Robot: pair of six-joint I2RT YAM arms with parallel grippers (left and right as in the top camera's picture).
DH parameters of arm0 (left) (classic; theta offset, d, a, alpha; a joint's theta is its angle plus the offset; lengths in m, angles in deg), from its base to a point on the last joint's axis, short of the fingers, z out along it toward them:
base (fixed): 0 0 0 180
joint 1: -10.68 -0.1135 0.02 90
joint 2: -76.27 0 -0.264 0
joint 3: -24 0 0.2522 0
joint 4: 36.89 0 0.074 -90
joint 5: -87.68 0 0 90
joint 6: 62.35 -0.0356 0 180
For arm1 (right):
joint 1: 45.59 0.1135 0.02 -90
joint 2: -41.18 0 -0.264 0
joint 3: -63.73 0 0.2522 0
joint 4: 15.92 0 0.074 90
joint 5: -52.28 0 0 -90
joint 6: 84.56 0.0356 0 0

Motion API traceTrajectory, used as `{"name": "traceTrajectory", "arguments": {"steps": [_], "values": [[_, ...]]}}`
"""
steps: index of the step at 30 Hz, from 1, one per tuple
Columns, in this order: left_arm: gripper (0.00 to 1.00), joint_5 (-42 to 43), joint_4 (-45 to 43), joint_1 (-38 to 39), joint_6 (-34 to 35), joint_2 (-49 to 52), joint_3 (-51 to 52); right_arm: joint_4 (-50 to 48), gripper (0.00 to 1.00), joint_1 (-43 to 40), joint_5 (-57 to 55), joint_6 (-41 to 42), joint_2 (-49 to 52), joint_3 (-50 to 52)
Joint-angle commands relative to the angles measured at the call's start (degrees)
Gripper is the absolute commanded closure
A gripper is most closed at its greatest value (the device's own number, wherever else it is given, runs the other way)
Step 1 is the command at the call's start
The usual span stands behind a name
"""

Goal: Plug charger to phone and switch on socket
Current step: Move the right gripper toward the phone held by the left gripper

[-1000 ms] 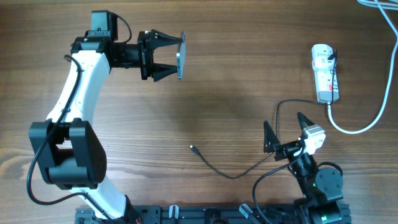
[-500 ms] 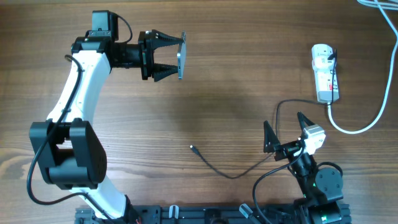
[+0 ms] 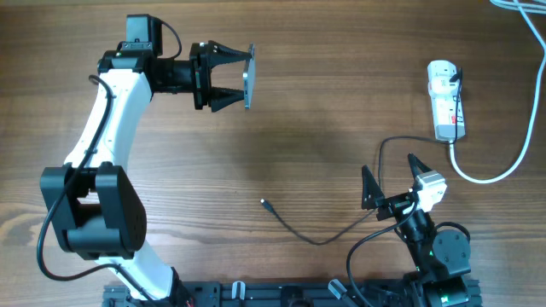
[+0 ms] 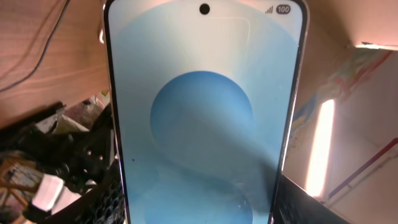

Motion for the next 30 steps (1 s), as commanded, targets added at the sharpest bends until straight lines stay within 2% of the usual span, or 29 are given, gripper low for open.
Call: {"name": "traceTrajectory", "arguments": {"steps": [1,25,26,28,30], "values": [[0.35,2.0,3.6,-0.1,0.7,-1.8,-0.2,-0.2,0.00,0.2,-0.8,-1.1,0.1,0.0],[0.34,2.0,3.7,-0.1,1.6,-1.8,-0.2,-1.4,0.00,0.2,-0.7,-0.4,0.1,0.0],[0.34,2.0,3.7,-0.1,1.6,-1.8,-0.2,-1.9,0.00,0.2,0.6,2.6,0.1,0.0],[0.34,2.0,3.7,-0.1,1.6,-1.8,-0.2,-5.0,0.00,0.2,6.6,19.0,0.1,0.0],[0.34,2.0,3.7,-0.1,1.6,-1.8,-0.2,-4.2,0.00,0.2,11.8,41.7,0.1,0.0]]}}
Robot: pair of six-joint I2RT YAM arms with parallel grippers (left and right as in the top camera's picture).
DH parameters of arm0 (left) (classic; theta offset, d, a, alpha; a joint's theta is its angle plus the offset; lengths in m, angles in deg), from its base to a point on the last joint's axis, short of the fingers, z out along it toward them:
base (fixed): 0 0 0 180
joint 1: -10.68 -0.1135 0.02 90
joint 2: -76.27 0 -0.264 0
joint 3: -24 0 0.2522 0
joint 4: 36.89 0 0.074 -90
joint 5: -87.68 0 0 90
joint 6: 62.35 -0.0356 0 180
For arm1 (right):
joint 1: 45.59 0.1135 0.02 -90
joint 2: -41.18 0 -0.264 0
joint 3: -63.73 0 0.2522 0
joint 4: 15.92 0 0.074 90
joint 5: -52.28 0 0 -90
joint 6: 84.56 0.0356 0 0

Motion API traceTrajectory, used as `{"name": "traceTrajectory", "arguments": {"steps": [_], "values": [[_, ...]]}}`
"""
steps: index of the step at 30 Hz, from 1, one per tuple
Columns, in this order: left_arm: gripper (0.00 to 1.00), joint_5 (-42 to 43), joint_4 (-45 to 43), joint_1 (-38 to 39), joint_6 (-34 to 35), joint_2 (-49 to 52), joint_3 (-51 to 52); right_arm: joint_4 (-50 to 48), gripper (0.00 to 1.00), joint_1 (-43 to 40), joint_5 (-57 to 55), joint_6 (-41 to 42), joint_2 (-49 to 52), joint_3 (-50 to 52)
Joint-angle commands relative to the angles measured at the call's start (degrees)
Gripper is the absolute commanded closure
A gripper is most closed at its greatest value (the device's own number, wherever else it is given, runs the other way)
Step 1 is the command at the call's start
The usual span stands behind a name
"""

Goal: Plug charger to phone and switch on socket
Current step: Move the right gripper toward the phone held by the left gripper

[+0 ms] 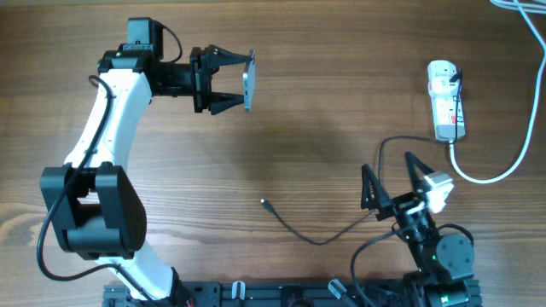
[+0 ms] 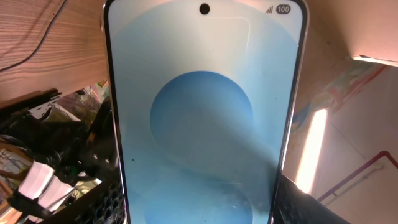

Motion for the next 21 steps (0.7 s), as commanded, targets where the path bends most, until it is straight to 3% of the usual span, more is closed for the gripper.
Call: {"name": "traceTrajectory", "arguments": {"steps": [1,2,3,4,5,8,9,12,16,18,21], "values": [[0.34,2.0,0.0,-0.1,0.5,-1.8,-0.2,3.2,0.00,0.2,7.6,40.6,0.1,0.0],[0.34,2.0,0.1,-0.1,0.5,-1.8,-0.2,3.7,0.00,0.2,7.7,51.2,0.1,0.0],[0.34,2.0,0.1,-0.1,0.5,-1.8,-0.2,1.3,0.00,0.2,9.5,56.2,0.2,0.0],[0.34,2.0,0.1,-0.1,0.5,-1.8,-0.2,-3.8,0.00,0.2,11.5,54.0,0.2,0.0],[0.34,2.0,0.1,-0.1,0.5,-1.8,-0.2,-16.2,0.00,0.2,14.8,47.3,0.2,-0.1],[0.34,2.0,0.0,-0.1,0.5,-1.8,-0.2,-20.9,0.00,0.2,15.1,42.7,0.2,-4.3],[0.34,2.0,0.1,-0.1,0.5,-1.8,-0.2,-17.7,0.00,0.1,16.0,36.1,0.8,-8.8],[0.34,2.0,0.1,-0.1,0.5,-1.8,-0.2,4.7,0.00,0.1,13.3,18.4,6.0,-25.9],[0.34,2.0,0.0,-0.1,0.5,-1.8,-0.2,41.2,0.00,0.1,4.3,-1.4,22.9,-54.7],[0.34,2.0,0.0,-0.1,0.5,-1.8,-0.2,49.9,0.00,0.1,7.9,-2.0,30.4,-63.8],[0.34,2.0,0.0,-0.1,0.5,-1.8,-0.2,47.8,0.00,0.1,18.8,2.6,35.7,-66.9]]}}
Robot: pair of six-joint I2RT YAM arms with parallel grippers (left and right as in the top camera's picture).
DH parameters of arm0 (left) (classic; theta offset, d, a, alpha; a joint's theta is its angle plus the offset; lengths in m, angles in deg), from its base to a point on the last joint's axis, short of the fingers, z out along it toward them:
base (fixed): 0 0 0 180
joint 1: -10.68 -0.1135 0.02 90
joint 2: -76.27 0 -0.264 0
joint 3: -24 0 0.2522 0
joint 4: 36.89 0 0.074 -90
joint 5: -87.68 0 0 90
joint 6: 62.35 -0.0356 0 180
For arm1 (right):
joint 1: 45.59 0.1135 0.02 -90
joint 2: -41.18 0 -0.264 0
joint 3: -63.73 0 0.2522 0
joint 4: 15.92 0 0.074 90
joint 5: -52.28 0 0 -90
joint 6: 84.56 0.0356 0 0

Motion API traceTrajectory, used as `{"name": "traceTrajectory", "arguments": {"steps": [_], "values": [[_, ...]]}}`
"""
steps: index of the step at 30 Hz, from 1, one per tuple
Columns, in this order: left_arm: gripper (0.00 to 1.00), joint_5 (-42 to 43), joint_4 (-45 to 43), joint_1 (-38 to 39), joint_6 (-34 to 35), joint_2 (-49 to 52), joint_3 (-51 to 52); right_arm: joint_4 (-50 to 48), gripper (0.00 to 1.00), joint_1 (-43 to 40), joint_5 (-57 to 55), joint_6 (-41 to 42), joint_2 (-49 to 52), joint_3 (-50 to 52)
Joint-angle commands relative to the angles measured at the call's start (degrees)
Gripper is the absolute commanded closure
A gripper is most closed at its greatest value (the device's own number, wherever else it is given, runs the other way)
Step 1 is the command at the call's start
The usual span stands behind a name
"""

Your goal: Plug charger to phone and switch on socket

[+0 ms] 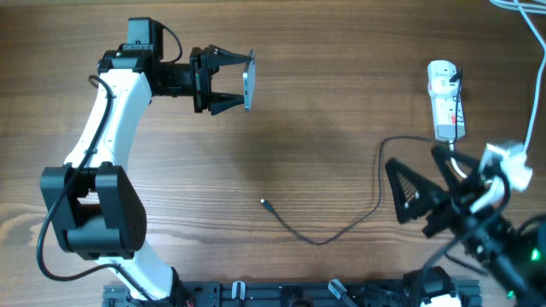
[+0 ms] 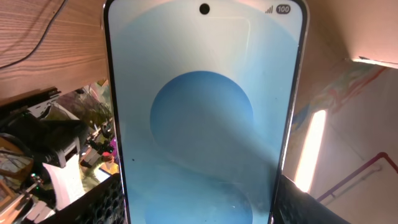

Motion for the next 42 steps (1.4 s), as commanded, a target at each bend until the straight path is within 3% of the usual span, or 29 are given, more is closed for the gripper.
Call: {"name": "traceTrajectory", "arguments": {"steps": [1,3,7,11,14,18,23,31,39,42], "values": [[0.34,2.0,-0.1,-0.1,0.1,-1.8,-0.2,-4.4,0.00,0.1,14.8,-1.2,5.7,-2.0],[0.34,2.0,-0.1,-0.1,0.1,-1.8,-0.2,-4.4,0.00,0.2,20.9,-1.0,9.6,-2.0],[0.34,2.0,-0.1,-0.1,0.1,-1.8,-0.2,2.1,0.00,3.4,16.7,-2.3,17.5,-2.8],[0.34,2.0,-0.1,-0.1,0.1,-1.8,-0.2,14.7,0.03,10.7,1.7,-2.7,28.0,-11.0],[0.34,1.5,-0.1,-0.1,0.1,-1.8,-0.2,28.1,0.00,17.6,-11.6,-1.1,38.7,-23.2],[0.34,0.1,-0.1,-0.1,0.1,-1.8,-0.2,37.1,0.01,26.8,-24.3,2.4,50.9,-38.1],[0.34,-2.5,-0.1,-0.1,0.2,-1.8,-0.2,35.0,0.05,36.3,-34.6,8.4,61.8,-51.3],[0.34,-2.6,-0.1,-0.1,0.5,-1.8,-0.2,22.0,0.08,40.9,-39.7,12.8,68.4,-52.0],[0.34,-2.6,0.1,1.9,1.8,-1.8,-0.2,19.1,0.16,40.9,-48.6,12.8,72.6,-52.0],[0.34,-3.0,0.1,2.2,1.9,-1.8,-0.2,18.9,0.37,40.9,-48.5,12.8,73.7,-52.0]]}}
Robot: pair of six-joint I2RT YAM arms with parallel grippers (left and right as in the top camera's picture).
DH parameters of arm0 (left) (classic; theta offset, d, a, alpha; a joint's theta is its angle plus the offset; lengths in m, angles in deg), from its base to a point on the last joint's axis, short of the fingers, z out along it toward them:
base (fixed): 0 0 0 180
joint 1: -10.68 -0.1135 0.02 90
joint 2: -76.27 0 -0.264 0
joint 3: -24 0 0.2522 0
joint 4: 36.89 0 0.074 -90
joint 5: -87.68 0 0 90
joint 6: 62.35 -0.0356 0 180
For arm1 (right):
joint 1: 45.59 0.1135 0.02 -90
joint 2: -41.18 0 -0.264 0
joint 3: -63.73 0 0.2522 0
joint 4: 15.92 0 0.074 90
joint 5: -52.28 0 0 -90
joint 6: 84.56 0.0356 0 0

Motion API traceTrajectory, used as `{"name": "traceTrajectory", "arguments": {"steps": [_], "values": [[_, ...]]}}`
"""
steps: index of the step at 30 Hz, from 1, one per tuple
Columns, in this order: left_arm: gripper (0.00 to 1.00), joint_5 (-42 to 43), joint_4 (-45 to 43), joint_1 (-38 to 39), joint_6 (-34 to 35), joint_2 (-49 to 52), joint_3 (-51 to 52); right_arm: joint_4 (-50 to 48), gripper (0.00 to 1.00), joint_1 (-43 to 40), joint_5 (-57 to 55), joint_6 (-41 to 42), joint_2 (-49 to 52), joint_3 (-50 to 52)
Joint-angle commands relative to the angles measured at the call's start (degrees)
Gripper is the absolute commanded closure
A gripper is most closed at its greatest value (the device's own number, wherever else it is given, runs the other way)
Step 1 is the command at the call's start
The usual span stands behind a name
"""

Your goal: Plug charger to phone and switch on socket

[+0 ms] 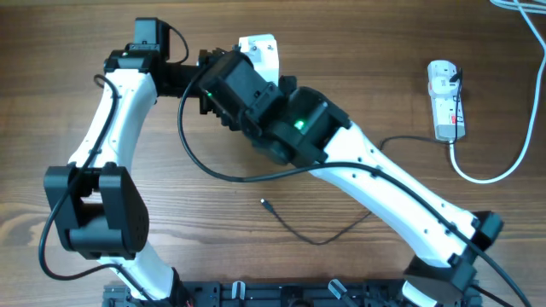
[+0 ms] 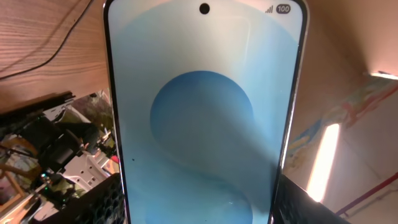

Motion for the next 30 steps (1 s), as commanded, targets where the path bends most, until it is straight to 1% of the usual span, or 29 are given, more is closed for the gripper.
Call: {"name": "traceTrajectory", "arguments": {"steps": [1,4,5,10,12,23,28,30], "values": [[0.35,1.1,0.1,0.4,0.5,-1.8,-0.2,-0.4,0.39,0.1,-2.8,0.4,1.7,-1.2],[0.35,1.2,0.1,0.4,0.5,-1.8,-0.2,-0.3,0.54,0.1,-2.8,0.4,1.8,-1.2],[0.35,1.2,0.3,0.4,0.5,-1.8,-0.2,-0.3,0.55,0.1,-2.8,0.4,1.8,-1.2],[0.35,1.2,0.7,0.4,0.5,-1.8,-0.2,-0.4,0.55,0.1,-4.1,0.4,2.4,-1.0],[0.35,1.2,0.7,0.4,0.5,-1.8,-0.2,-0.3,0.57,0.1,-4.1,0.4,2.5,-1.0],[0.34,1.6,0.7,0.4,0.5,-1.8,-0.2,-1.4,0.57,0.0,-4.1,0.1,3.2,-0.8],[0.34,1.7,0.7,0.4,0.5,-1.8,-0.2,-1.6,0.62,-0.2,-4.1,0.2,3.3,-0.8],[0.34,2.1,0.7,0.4,0.5,-1.8,-0.2,-1.6,0.67,-0.3,-4.1,0.2,3.3,-0.8]]}}
